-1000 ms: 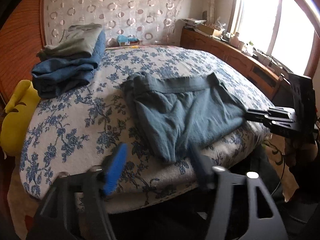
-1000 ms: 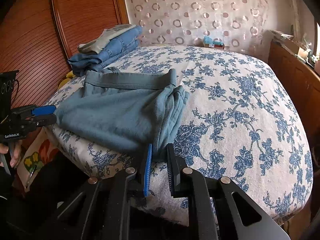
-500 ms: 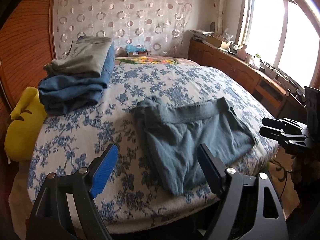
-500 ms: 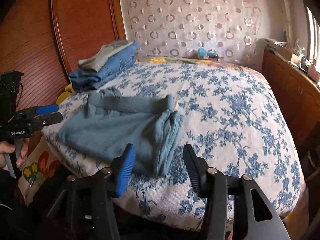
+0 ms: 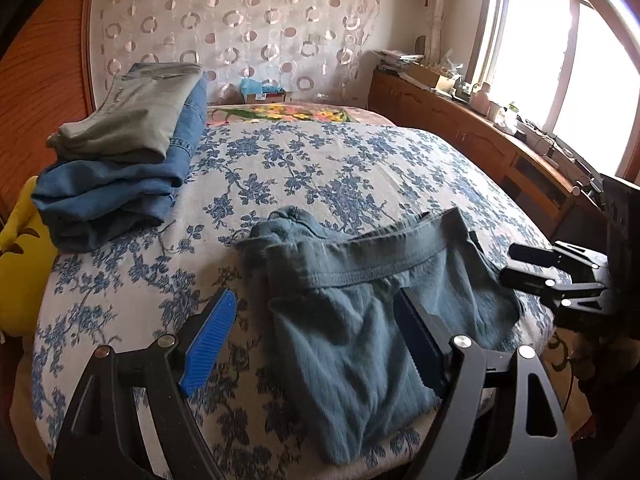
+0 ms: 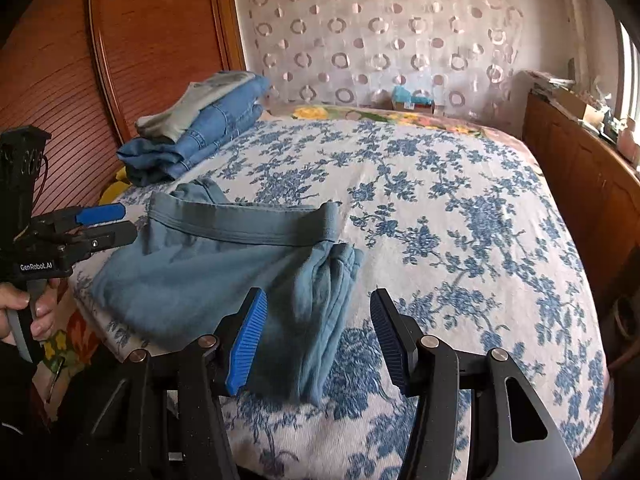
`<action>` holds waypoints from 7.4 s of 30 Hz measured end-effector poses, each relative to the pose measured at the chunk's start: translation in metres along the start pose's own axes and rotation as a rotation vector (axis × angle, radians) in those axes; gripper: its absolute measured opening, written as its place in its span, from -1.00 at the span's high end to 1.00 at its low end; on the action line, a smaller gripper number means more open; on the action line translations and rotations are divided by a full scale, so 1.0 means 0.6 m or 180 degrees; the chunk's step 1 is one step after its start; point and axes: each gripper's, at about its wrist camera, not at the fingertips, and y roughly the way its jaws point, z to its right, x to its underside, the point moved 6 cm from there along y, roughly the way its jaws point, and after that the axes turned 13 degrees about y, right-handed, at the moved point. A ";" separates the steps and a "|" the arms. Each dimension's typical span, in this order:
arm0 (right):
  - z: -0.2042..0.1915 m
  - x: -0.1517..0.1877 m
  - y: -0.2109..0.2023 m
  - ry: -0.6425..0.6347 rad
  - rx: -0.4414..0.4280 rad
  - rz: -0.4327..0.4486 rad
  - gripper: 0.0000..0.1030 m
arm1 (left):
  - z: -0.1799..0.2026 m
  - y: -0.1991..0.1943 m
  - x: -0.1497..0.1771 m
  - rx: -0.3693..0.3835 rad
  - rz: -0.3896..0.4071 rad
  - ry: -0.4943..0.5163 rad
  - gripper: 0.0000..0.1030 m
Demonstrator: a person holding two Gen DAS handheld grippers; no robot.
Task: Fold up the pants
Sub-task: 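Open both grippers and pull them back from the shorts, then grasp the shorts' waistband edge with both grippers, then lift the folded shorts off the bed with both grippers, then carry the held shorts with both grippers toward the stack of folded jeans, then lower the shorts onto the folded clothes stack with both grippers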
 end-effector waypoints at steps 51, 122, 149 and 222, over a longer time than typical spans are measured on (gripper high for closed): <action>-0.017 -0.033 0.120 -0.0179 -0.0116 -0.0154 0.32 | -0.055 0.104 -0.010 0.0115 -0.0265 -0.0025 -0.59; -0.122 -0.226 -0.055 -0.0704 -0.0605 0.0899 0.79 | -0.065 -0.148 -0.210 -0.0271 0.0948 0.0162 0.62; -0.148 -0.350 0.102 -0.1241 -0.0776 0.0979 0.80 | -0.253 -0.102 -0.239 -0.0640 0.1037 -0.0146 0.62; -0.117 -0.427 0.315 -0.0782 -0.1068 0.0072 0.43 | -0.353 -0.050 -0.103 -0.1342 0.0338 -0.0690 0.26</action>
